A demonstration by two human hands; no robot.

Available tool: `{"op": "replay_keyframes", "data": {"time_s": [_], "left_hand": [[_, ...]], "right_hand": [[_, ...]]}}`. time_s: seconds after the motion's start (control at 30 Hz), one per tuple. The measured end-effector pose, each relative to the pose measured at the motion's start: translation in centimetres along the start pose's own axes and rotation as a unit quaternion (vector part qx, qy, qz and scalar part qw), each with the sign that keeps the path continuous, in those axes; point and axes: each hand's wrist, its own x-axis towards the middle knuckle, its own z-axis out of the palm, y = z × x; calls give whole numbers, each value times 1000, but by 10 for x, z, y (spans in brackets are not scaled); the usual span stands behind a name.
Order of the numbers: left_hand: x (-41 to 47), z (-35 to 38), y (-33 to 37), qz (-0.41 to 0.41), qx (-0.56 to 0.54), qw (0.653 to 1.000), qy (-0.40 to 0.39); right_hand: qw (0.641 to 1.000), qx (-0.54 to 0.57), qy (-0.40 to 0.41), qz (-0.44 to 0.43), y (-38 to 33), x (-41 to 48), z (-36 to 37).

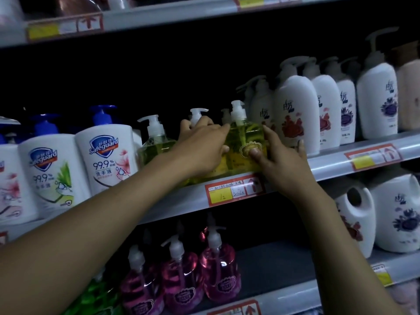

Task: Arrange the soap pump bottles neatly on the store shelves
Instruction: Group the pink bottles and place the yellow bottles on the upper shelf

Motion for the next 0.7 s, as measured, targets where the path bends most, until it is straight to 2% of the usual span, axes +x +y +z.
{"op": "replay_keyframes", "data": {"time_s": [0.1,0.17,0.2,0.27,0.37,0.7], "left_hand": [[-4,4,-4,-7,-80,995,58],[-15,6,-11,-50,-140,979,139],[-21,8,-15,-74,-134,975,163],[-31,12,-24,-101,-82,982,136],[-35,16,-31,-82,-23,994,65],[-39,23,-27,-73,25,994,82]], "right_hand": [[1000,-10,5,6,-1,2,0],[1000,-14,7,5,-3,1,1],[1000,-19,6,3,-3,0,2],[1000,-31,2,4,-5,-1,3],[999,-39,3,14,-9,-2,2],[998,-50,9,30,-19,-6,8]]}}
